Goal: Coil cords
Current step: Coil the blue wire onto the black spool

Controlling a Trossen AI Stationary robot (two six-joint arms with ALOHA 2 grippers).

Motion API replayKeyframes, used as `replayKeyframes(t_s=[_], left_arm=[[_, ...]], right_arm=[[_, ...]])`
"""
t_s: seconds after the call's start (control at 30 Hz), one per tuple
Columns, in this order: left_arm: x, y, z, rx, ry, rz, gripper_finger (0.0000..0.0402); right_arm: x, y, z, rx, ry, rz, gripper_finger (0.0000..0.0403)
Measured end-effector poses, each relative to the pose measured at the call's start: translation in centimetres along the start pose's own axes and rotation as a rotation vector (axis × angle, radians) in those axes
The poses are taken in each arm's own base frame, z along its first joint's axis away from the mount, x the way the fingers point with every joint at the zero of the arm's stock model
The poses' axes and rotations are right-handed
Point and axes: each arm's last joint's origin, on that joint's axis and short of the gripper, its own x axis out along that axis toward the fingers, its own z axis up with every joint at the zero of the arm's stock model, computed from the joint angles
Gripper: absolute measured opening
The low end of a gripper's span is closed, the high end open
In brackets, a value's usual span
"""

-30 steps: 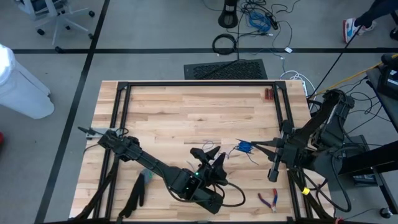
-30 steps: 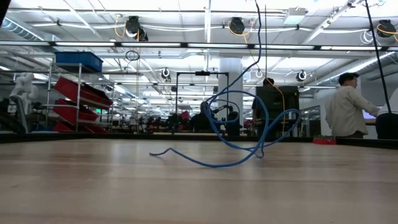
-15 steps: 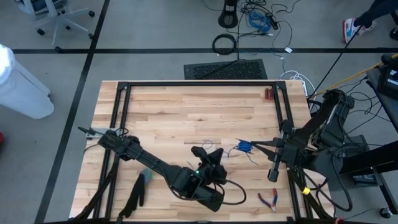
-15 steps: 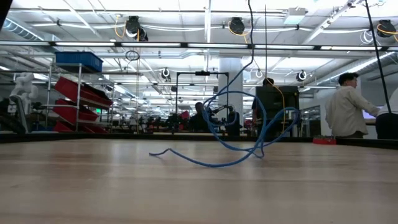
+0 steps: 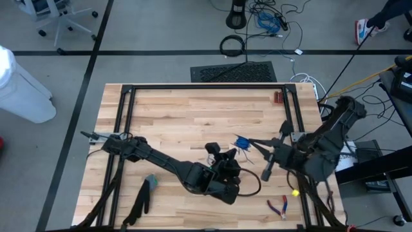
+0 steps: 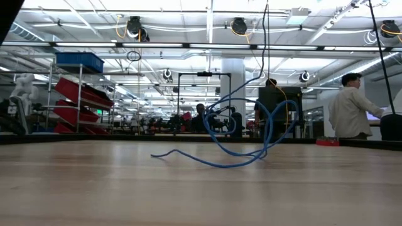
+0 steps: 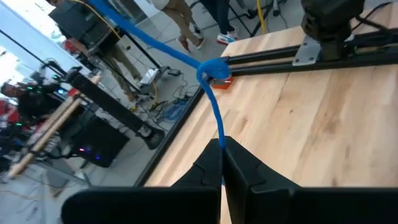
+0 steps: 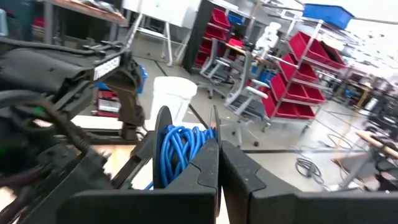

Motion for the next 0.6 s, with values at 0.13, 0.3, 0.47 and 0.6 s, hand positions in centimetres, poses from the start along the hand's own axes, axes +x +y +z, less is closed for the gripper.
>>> replayKeyframes(t_s=[0.13, 0.3, 0.47, 0.6], left_arm=[[0.5, -0.2, 0.1, -0.026, 0.001, -0.031, 0.0003], [0.2, -0.6, 0.3, -0.003, -0.017, -0.05, 0.0002], [-1.2, -1.3, 0.9, 0.026, -0.071, -0.077, 0.0002], [-2.1, -1.5, 0.9, 0.06, -0.088, -0.063, 0.0002]], right_arm=[[1.4, 0.5, -0.3, -0.01, 0.014, -0.043, 0.0], [3.2, 0.9, -1.0, -0.045, 0.043, -0.099, 0.0], [4.9, 1.4, -1.8, -0.093, 0.072, -0.137, 0.0], [5.8, 1.7, -2.2, -0.104, 0.084, -0.081, 0.0]])
